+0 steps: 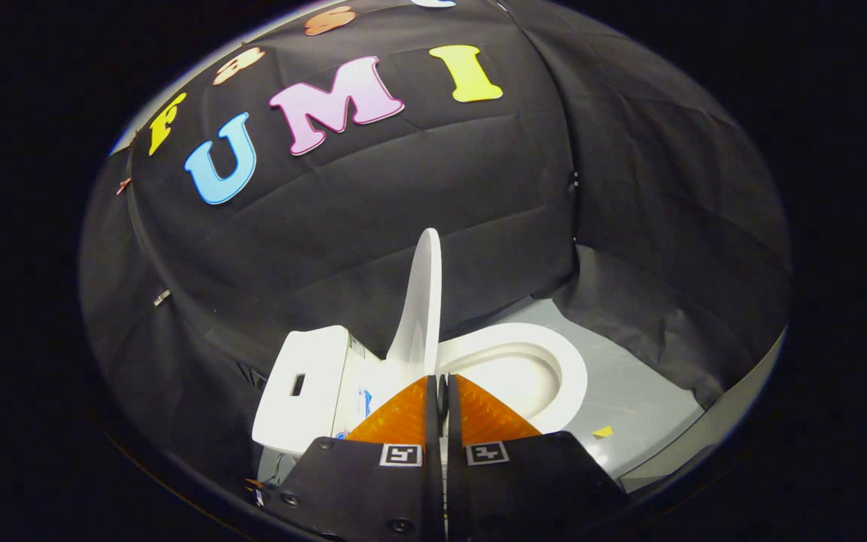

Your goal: Open the toilet lid.

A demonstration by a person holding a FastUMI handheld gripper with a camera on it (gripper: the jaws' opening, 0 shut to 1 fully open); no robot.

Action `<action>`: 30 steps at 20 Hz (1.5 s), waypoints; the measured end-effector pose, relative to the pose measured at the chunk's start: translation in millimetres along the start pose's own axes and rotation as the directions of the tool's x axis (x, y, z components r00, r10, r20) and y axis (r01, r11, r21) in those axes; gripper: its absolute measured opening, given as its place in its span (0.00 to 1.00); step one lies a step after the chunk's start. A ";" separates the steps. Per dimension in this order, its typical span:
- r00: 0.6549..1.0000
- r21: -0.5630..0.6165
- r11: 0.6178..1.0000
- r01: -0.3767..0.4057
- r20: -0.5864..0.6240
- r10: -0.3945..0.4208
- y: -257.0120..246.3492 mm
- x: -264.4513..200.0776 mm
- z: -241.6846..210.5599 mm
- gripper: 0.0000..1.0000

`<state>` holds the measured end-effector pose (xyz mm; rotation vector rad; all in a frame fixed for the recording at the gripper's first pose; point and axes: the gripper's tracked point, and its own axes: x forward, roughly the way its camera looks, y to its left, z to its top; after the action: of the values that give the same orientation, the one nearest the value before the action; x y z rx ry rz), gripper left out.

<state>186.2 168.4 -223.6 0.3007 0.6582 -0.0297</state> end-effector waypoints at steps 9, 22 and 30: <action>0.998 -0.133 0.991 0.007 0.061 0.001 76.5 -13.3 -3.8 0.10; 0.992 -0.287 0.958 0.009 0.125 0.028 185.7 -18.6 -33.4 0.12; 0.989 -0.365 0.931 -0.013 0.131 0.065 244.9 -16.5 -64.6 0.12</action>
<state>164.3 419.9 -196.9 -0.0477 0.5048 0.1080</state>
